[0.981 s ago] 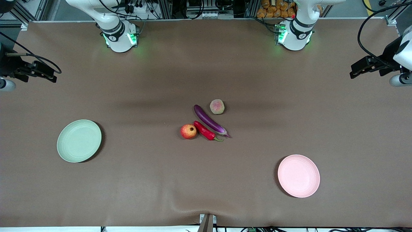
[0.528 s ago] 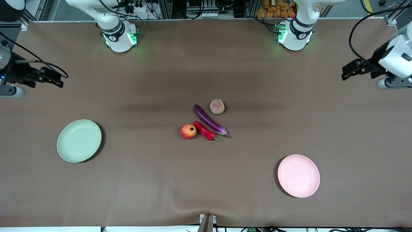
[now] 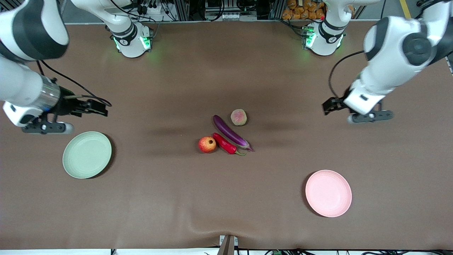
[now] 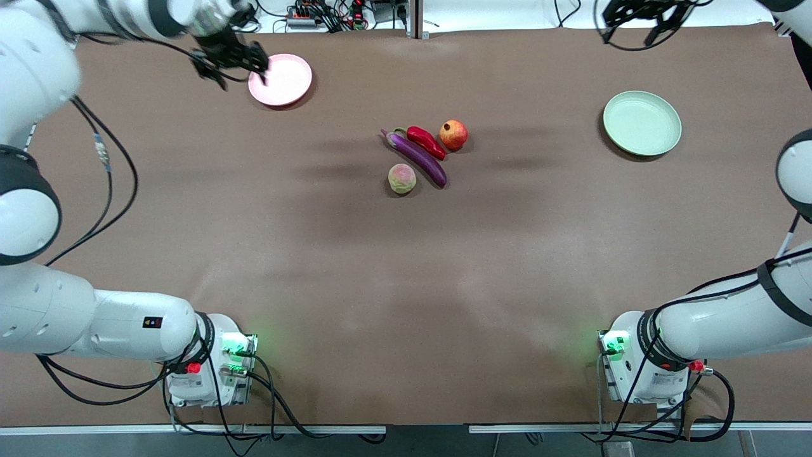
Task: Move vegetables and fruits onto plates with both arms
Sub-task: 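Reach the right gripper to the red apple while the left gripper reaches the eggplant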
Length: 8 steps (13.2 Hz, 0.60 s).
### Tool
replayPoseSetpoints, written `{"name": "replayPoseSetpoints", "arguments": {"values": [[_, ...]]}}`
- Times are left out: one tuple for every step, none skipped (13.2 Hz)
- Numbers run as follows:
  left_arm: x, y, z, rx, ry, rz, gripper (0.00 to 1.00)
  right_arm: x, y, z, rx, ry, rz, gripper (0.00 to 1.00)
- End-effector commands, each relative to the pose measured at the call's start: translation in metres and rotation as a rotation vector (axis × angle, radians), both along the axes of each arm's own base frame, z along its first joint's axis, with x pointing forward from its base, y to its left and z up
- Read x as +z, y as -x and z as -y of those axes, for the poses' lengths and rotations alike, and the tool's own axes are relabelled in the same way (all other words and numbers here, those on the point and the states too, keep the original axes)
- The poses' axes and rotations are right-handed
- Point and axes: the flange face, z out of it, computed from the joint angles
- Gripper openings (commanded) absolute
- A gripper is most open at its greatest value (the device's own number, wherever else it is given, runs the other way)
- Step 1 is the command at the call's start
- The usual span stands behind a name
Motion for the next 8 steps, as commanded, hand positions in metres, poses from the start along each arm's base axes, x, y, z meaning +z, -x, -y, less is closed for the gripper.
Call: {"name": "replayPoseSetpoints", "arguments": {"values": [[-0.042, 0.000, 0.062, 0.163, 0.036, 0.009, 1.00, -0.035, -0.016, -0.035, 0.018, -0.003, -0.008, 1.00], [-0.063, 0.000, 0.086, 0.219, 0.056, 0.006, 1.00, -0.043, -0.019, -0.043, 0.002, -0.013, -0.008, 1.00], [-0.081, -0.001, 0.105, 0.283, 0.066, 0.011, 1.00, -0.049, -0.018, -0.056, -0.040, -0.042, -0.026, 1.00], [-0.089, -0.010, 0.120, 0.357, 0.071, 0.030, 1.00, -0.052, -0.017, -0.065, -0.095, -0.066, -0.049, 1.00], [-0.098, -0.024, 0.134, 0.436, 0.076, 0.033, 1.00, -0.057, -0.015, -0.078, -0.127, -0.079, -0.071, 1.00], [-0.110, -0.039, 0.152, 0.514, 0.083, 0.028, 1.00, -0.062, -0.013, -0.091, -0.144, -0.073, -0.085, 1.00], [-0.123, -0.053, 0.174, 0.606, 0.088, 0.028, 1.00, -0.068, -0.010, -0.111, -0.162, -0.064, -0.091, 1.00], [-0.135, -0.063, 0.191, 0.683, 0.078, 0.048, 1.00, -0.072, -0.007, -0.132, -0.192, -0.056, -0.084, 1.00]]}}
